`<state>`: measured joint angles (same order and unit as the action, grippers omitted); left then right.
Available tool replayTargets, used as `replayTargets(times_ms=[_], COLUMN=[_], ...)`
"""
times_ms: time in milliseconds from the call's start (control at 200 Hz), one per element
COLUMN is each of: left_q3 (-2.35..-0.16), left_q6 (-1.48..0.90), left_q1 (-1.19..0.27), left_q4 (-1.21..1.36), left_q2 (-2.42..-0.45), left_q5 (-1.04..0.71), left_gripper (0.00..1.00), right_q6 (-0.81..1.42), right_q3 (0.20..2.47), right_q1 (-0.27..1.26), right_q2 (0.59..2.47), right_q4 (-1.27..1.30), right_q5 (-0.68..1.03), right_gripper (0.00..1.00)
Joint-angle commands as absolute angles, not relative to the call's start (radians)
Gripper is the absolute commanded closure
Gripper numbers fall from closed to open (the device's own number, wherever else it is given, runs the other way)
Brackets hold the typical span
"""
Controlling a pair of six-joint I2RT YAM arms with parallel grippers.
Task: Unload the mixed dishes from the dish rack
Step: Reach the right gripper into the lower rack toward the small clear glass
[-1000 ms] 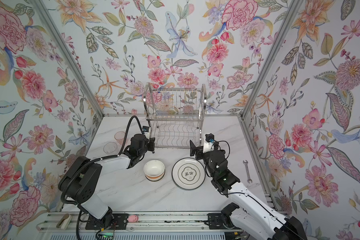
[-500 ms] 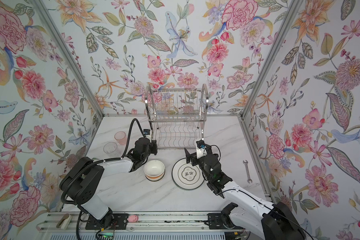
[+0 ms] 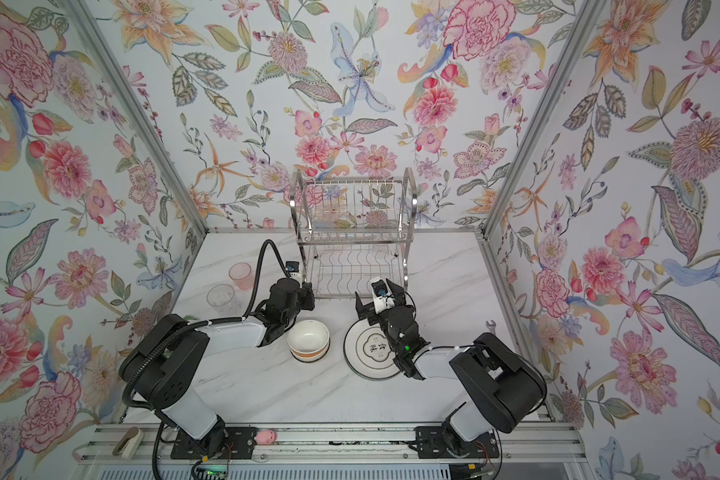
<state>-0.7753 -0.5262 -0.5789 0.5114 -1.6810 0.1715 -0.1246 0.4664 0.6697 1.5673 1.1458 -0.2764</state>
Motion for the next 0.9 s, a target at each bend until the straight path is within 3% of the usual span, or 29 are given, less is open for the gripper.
replayTargets(times_ms=[0, 450, 896], left_q3=[-0.762, -0.756, -0.749], left_q6=[-0.538, -0.552, -0.552], left_q1=[-0.594, -0.599, -0.604], left_q4=[0.543, 0.567, 0.570], left_q2=[-1.656, -1.650, -1.646], left_q5=[0.159, 0.143, 0.148], left_gripper=[0.83, 0.88, 0.89], right_q6=[-0.155, -0.147, -0.081], right_q3=[0.523, 0.735, 0.938], right_q1=[0.657, 0.580, 0.540], right_q2=[1.623, 1.847, 2.001], right_q4=[1.246, 1.178, 1.069], right_q5=[-0.297, -0.320, -0.452], right_gripper=[0.01, 0.01, 0.01])
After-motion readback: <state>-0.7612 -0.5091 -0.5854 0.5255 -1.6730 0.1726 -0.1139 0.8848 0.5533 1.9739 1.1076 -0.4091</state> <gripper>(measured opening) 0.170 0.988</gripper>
